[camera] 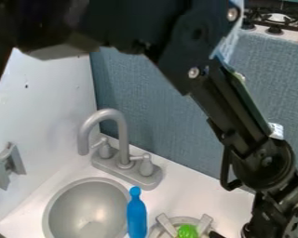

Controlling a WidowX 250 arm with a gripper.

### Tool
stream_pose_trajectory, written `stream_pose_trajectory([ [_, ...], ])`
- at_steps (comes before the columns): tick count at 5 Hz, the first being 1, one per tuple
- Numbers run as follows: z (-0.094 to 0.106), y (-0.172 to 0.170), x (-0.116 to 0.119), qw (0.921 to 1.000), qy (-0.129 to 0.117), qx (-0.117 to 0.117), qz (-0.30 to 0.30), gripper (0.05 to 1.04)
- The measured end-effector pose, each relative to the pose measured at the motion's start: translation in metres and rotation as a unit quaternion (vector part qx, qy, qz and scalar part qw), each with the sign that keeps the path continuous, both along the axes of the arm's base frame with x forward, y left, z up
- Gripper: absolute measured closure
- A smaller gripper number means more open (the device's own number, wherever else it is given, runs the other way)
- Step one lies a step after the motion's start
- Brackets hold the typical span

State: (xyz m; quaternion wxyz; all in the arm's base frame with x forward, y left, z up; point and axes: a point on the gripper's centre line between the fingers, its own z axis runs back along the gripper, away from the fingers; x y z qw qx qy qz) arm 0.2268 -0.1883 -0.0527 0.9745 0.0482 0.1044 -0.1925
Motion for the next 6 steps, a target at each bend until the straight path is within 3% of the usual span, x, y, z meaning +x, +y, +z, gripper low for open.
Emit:
stream_pose_trajectory([
  [1,0.001,0.001,0.0,1.0,-0.002,0.006,0.007,0.913],
  [2,0.013,-0.007,-0.007,0.9999,-0.013,0.01,-0.001,0.97],
  [3,0.044,-0.021,-0.01,0.9993,-0.036,-0.007,-0.007,0.978],
  [5,0.069,-0.063,0.002,0.9955,-0.07,-0.047,-0.043,0.978],
  [6,0.057,-0.069,0.007,0.9956,-0.065,-0.046,-0.049,0.978],
])
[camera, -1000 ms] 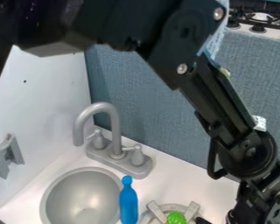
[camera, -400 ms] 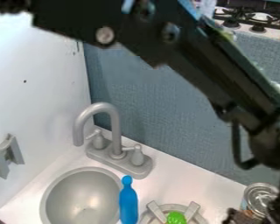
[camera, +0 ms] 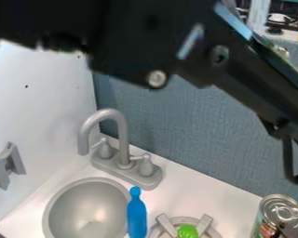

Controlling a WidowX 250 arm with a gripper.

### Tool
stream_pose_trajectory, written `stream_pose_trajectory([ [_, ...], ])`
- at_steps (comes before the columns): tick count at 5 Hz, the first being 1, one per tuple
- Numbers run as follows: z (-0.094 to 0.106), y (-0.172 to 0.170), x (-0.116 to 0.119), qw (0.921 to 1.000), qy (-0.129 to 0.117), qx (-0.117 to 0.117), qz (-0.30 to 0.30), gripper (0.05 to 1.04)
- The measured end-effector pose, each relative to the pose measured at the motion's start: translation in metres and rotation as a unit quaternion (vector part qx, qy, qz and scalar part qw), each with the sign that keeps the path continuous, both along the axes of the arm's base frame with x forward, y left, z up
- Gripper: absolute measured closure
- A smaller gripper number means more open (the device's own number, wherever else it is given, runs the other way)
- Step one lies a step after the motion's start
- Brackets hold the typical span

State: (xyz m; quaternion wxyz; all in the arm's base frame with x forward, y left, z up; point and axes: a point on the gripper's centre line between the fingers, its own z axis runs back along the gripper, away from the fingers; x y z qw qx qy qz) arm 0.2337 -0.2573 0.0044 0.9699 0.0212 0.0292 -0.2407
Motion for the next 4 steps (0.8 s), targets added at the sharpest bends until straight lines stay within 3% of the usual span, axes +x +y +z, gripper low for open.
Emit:
stream_pose_trajectory([
  [4,-0.033,-0.019,0.019,0.9999,0.009,0.009,0.004,0.978],
])
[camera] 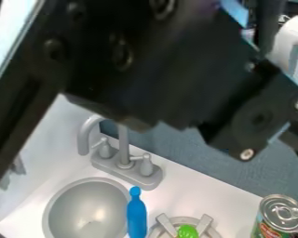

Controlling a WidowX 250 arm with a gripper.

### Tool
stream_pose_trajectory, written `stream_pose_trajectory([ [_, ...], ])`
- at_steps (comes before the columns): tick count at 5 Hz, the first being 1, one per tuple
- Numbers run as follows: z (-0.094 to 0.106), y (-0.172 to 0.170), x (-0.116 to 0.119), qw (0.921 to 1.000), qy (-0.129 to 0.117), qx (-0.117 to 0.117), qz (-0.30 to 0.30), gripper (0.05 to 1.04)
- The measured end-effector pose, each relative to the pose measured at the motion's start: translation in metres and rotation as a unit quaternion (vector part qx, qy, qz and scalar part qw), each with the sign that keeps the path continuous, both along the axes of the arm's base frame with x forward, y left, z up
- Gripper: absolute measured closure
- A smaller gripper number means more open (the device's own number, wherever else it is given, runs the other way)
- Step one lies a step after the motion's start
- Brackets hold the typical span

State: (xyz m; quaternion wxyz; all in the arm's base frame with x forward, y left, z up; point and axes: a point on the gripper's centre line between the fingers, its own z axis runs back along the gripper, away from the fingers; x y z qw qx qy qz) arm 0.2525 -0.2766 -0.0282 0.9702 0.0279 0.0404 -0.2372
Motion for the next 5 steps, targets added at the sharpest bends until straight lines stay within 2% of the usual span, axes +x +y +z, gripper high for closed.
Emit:
stream_pose_trajectory([
  [3,-0.008,-0.007,0.016,0.9997,0.008,0.005,0.021,0.952],
  [4,-0.01,-0.007,0.018,0.999,0.027,0.007,0.034,0.75],
  [5,-0.011,-0.003,0.014,0.9972,0.044,0.003,0.061,0.445],
])
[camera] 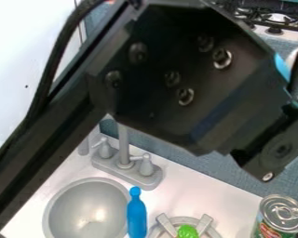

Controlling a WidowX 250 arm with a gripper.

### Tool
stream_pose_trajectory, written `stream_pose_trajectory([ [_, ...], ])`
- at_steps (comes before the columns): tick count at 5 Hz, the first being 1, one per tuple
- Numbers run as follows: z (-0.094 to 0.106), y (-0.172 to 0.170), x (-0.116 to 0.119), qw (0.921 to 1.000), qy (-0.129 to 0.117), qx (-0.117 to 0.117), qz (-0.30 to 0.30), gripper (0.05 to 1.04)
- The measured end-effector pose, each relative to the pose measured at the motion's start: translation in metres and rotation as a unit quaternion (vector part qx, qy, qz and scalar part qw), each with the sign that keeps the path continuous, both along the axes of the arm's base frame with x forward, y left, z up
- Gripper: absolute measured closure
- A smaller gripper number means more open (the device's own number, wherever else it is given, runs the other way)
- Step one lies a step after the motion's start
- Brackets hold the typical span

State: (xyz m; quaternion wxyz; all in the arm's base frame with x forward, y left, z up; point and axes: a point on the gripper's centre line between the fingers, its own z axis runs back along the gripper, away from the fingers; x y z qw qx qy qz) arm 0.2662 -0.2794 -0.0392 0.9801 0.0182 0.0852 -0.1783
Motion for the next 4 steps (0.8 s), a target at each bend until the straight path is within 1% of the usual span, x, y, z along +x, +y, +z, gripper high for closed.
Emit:
stream_pose_trajectory([
  [1,0.008,0.015,-0.01,0.9979,0.019,-0.015,0.06,0.188],
  [2,0.037,0.023,-0.021,0.9948,0.0,-0.049,0.089,0.077],
  [3,0.062,0.035,-0.032,0.9924,-0.023,-0.068,0.101,0.081],
  [4,0.073,0.054,-0.031,0.9926,-0.028,-0.059,0.102,0.082],
])
